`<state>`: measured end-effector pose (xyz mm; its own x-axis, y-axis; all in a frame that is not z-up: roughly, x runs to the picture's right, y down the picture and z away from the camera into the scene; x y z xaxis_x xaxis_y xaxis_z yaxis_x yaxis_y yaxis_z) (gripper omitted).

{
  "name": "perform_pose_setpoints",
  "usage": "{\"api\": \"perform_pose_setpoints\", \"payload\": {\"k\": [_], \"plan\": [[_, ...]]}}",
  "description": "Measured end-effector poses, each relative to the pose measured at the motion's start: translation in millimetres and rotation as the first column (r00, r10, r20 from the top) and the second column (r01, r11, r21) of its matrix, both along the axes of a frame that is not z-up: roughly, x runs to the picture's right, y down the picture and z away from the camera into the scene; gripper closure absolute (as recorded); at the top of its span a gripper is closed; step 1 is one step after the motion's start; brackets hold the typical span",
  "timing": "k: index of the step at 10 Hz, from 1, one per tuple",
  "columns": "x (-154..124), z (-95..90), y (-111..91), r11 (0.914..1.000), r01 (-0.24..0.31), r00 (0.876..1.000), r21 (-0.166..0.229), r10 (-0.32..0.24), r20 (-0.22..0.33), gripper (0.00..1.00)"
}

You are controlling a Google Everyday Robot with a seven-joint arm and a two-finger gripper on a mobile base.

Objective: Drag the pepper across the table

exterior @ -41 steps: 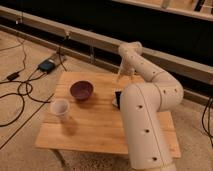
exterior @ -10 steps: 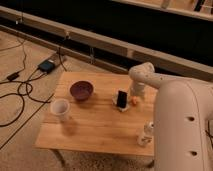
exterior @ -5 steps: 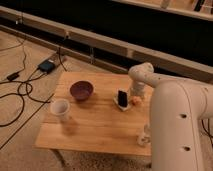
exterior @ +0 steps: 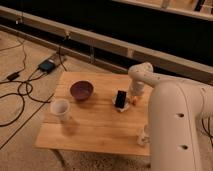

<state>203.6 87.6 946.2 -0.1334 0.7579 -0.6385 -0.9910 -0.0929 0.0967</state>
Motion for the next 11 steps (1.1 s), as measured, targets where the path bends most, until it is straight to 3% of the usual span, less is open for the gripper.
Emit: {"api": "perform_pose_setpoints", "payload": {"k": [2,6,11], "plan": [[3.0,-0.3,0.0,1.0000,-0.006,1.000,-0.003,0.006,-0.002,1.00],[20.4,-5.2,-0.2,0.9998,0.000,0.999,-0.021,-0.001,-0.035,1.00],[24.2,-14.9,12.6,0.9956,0.008,0.999,-0.093,-0.011,-0.034,1.00]]}}
